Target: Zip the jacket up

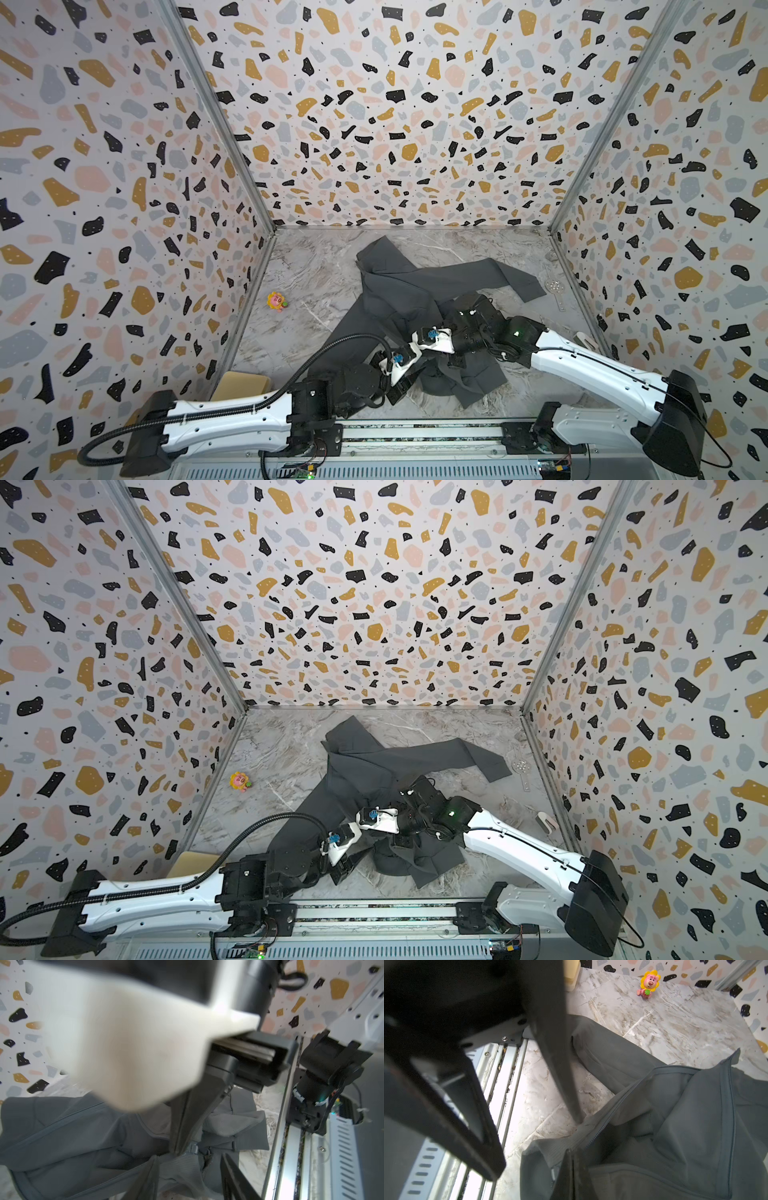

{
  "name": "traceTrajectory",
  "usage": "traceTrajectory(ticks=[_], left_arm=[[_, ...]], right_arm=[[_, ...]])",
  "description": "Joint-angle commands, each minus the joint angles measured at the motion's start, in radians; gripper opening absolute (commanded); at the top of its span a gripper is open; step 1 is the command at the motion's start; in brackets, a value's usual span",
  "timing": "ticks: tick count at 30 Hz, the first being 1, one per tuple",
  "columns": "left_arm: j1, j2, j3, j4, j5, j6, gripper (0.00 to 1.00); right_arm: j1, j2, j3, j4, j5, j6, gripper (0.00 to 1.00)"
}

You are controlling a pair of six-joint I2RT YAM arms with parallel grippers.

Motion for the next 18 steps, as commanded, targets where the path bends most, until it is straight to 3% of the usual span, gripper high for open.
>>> traceTrajectory(ticks=[1, 7, 13, 18], left_arm=[[-0.057, 0.019, 0.016, 0.085, -0.22, 0.1, 0.45], [-0.175, 0.033, -0.031, 0.208, -0.401, 0.09, 0.42], [-0.209, 0.087, -0.045, 0.234, -0.573, 0.003, 0.41], [-0.211, 0.077, -0.122, 0.274, -0.567, -0.027, 0.39]], right_arm=[[-0.007, 0.001, 0.063, -0.029, -0.024, 0.159, 0.0], [-0.015, 0.081, 0.108, -0.068, -0.005, 0.294, 0.0], [-0.026, 0.111, 0.125, -0.068, -0.024, 0.343, 0.0], [-0.061, 0.101, 0.13, -0.058, -0.045, 0.381, 0.0]])
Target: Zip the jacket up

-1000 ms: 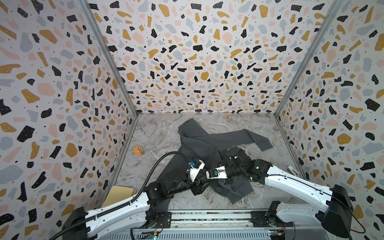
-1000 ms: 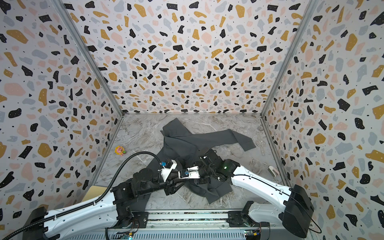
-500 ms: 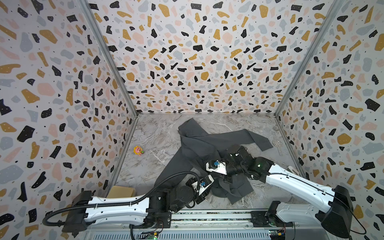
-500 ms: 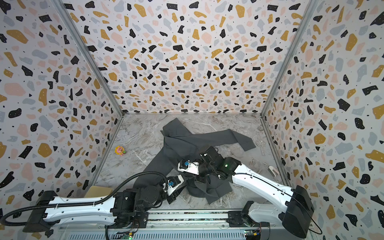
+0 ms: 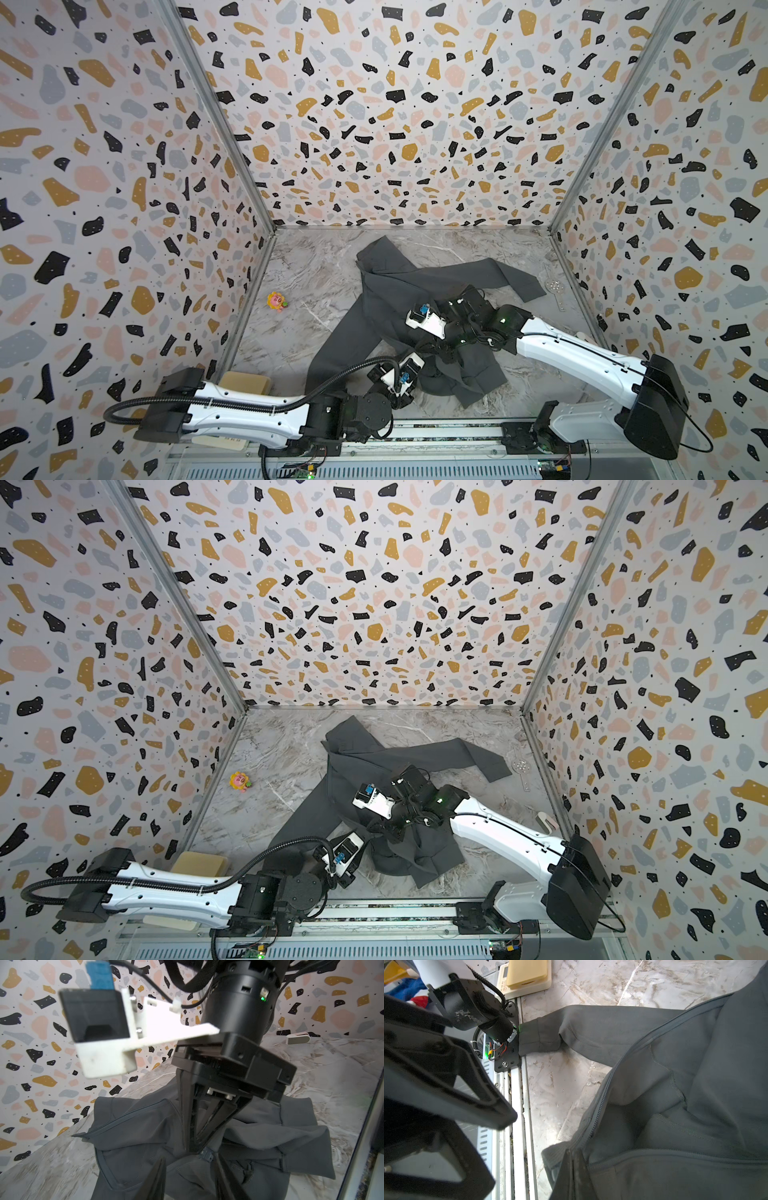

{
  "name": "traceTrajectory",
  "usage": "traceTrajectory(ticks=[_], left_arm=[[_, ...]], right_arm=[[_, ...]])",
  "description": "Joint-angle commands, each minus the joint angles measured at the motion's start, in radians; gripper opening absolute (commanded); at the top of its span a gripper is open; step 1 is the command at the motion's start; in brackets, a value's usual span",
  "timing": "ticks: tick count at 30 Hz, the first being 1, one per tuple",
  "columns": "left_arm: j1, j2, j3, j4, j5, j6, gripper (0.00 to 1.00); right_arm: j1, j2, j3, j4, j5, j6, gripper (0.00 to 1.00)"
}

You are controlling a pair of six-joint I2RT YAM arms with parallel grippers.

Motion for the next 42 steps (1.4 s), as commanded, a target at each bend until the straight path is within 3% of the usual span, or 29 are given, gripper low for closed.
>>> traceTrajectory(ticks=[1, 5, 12, 27, 35, 42], left_arm=[[-0.007, -0.027, -0.072, 0.09, -0.043, -0.04, 0.39], [-0.007, -0.057, -0.104, 0.118, -0.026, -0.044, 0.41], [-0.008, 0.02, -0.079, 0.149, 0.023, -0.01, 0.41], [-0.008, 0.09, -0.041, 0.203, -0.02, 0.045, 0.43], [-0.007, 0.142, -0.032, 0.216, -0.12, 0.03, 0.43], [-0.004, 0.167, -0.035, 0.241, -0.142, 0.032, 0.42]], right_arm=[[-0.025, -0.022, 0.047, -0.008, -0.019, 0.047, 0.0], [-0.034, -0.017, 0.055, -0.019, -0.033, 0.058, 0.0], [-0.039, -0.004, 0.05, -0.004, -0.045, 0.065, 0.0], [-0.039, 0.02, 0.067, -0.014, -0.053, 0.069, 0.0], [-0.042, 0.02, 0.078, -0.01, -0.074, 0.071, 0.0], [-0.045, 0.027, 0.084, -0.013, -0.088, 0.075, 0.0]])
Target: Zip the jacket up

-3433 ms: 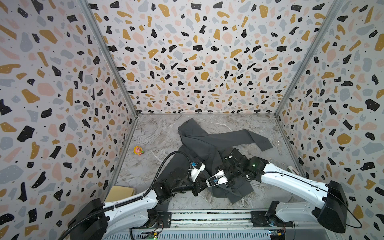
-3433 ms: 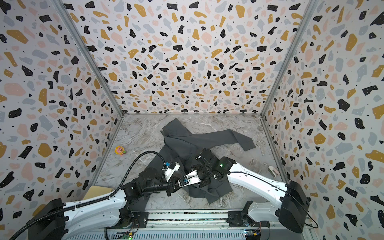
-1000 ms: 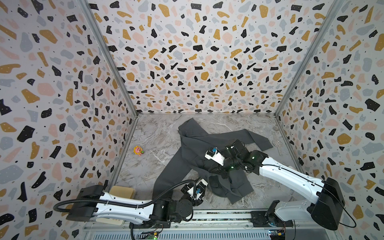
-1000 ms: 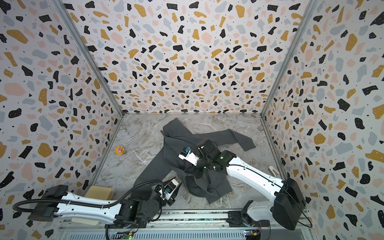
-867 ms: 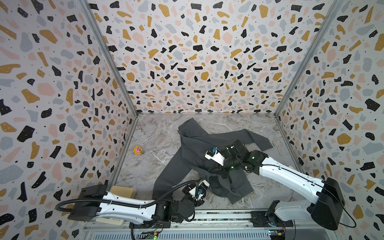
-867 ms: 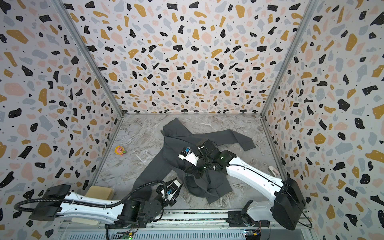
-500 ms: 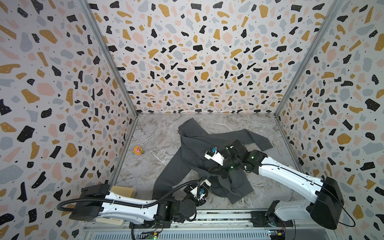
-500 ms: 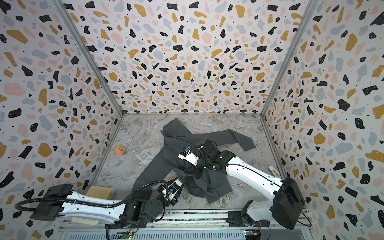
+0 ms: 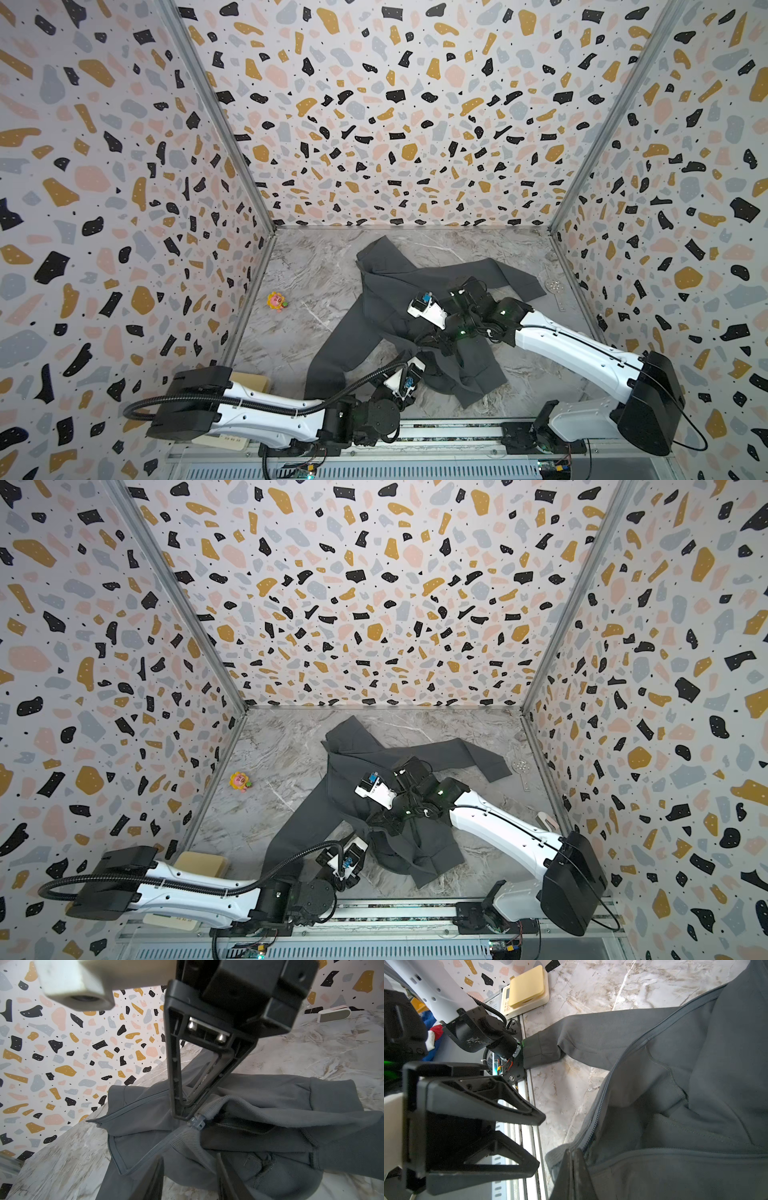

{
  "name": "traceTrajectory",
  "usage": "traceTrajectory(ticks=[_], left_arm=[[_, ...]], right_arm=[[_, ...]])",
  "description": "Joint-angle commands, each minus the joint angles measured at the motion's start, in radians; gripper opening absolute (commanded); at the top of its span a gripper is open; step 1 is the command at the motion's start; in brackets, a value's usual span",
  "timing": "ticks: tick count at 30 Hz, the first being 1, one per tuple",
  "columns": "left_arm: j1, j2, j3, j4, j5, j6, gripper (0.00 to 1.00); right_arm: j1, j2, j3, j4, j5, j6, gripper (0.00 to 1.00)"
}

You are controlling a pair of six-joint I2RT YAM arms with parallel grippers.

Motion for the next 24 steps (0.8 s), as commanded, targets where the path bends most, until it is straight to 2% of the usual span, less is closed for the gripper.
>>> traceTrajectory(ticks=[1, 8, 17, 24], left_arm=[[0.0, 0.01, 0.025, 0.076, -0.039, 0.008, 0.42], [0.011, 0.037, 0.03, 0.12, -0.013, 0.036, 0.42], [0.034, 0.049, 0.027, 0.123, 0.005, 0.011, 0.39], [0.078, 0.069, 0.025, 0.16, 0.068, 0.008, 0.3]], right_arm=[[-0.006, -0.002, 0.041, -0.003, -0.021, 0.009, 0.0], [-0.008, 0.02, 0.052, -0.007, -0.031, 0.009, 0.0], [-0.01, 0.025, 0.056, -0.006, -0.05, 0.008, 0.0], [-0.01, 0.023, 0.054, -0.005, -0.06, 0.009, 0.0]])
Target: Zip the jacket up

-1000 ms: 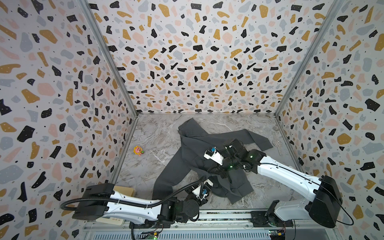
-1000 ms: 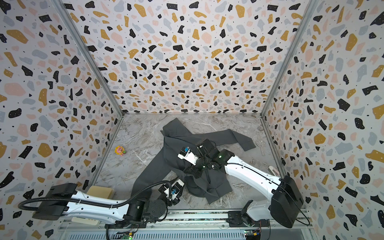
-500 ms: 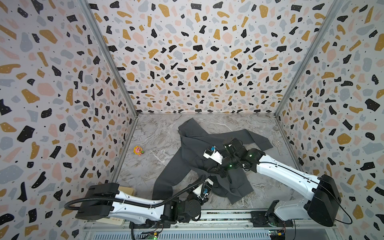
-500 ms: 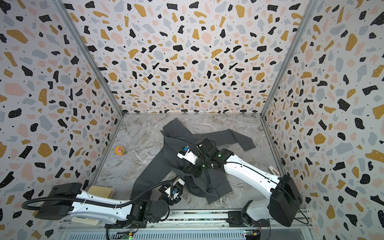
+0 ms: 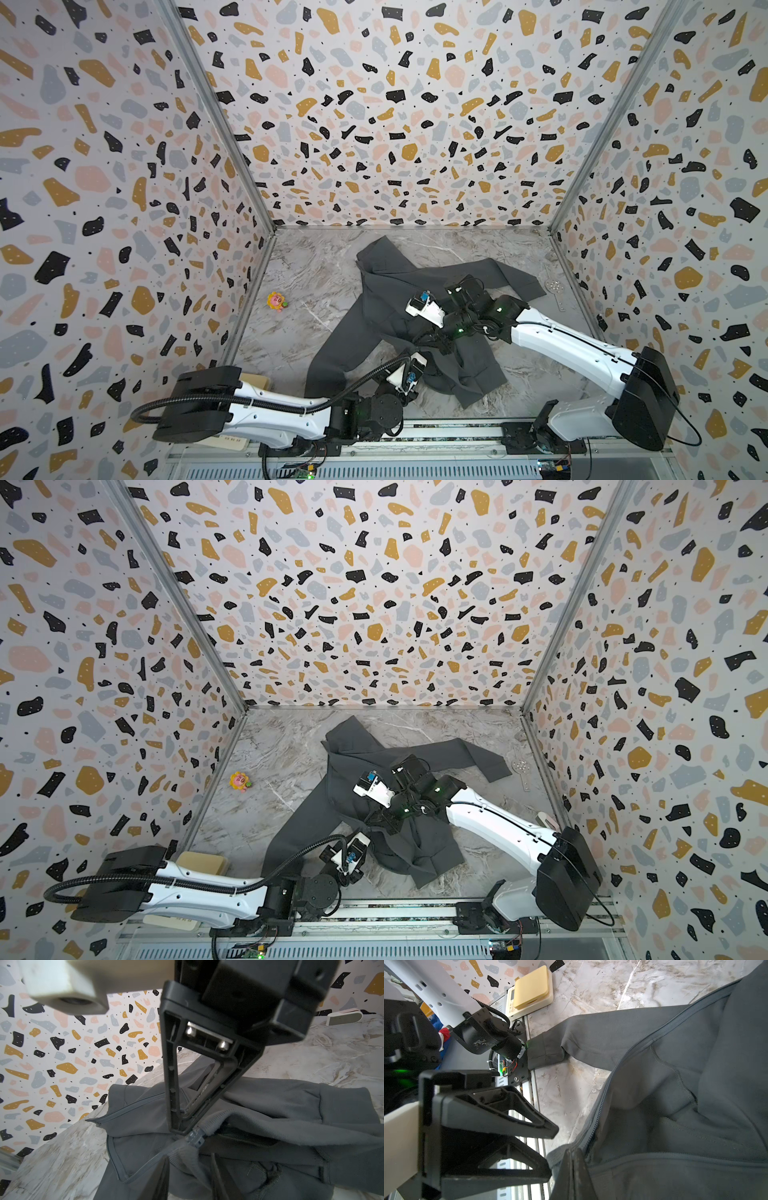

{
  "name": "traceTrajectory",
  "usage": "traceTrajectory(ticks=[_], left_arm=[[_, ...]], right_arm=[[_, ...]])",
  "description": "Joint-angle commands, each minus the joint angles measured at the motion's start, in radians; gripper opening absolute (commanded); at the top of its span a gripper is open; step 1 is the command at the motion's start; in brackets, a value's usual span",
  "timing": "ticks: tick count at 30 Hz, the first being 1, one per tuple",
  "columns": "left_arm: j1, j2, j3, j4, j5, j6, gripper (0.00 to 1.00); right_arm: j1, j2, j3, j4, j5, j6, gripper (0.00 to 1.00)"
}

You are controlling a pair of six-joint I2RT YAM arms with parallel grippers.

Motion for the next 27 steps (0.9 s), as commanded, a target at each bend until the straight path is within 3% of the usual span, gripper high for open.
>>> traceTrajectory(ticks=[1, 7, 24, 26, 27], left_arm=[[0.021, 0.011, 0.025, 0.068, 0.036, -0.007, 0.29], [0.029, 0.025, 0.025, 0.071, 0.061, -0.019, 0.21], [0.032, 0.056, 0.048, 0.087, 0.05, 0.001, 0.21], [0.032, 0.053, 0.049, 0.09, 0.045, 0.003, 0.16], [0.032, 0.051, 0.049, 0.091, 0.045, 0.005, 0.08]], right_arm=[[-0.004, -0.009, 0.038, -0.002, -0.023, 0.007, 0.0], [-0.005, -0.009, 0.033, 0.001, -0.023, 0.007, 0.0], [-0.005, 0.013, 0.027, 0.005, -0.043, 0.018, 0.0], [-0.005, 0.018, 0.024, 0.005, -0.04, 0.017, 0.0], [-0.005, 0.022, 0.022, 0.005, -0.034, 0.021, 0.0]])
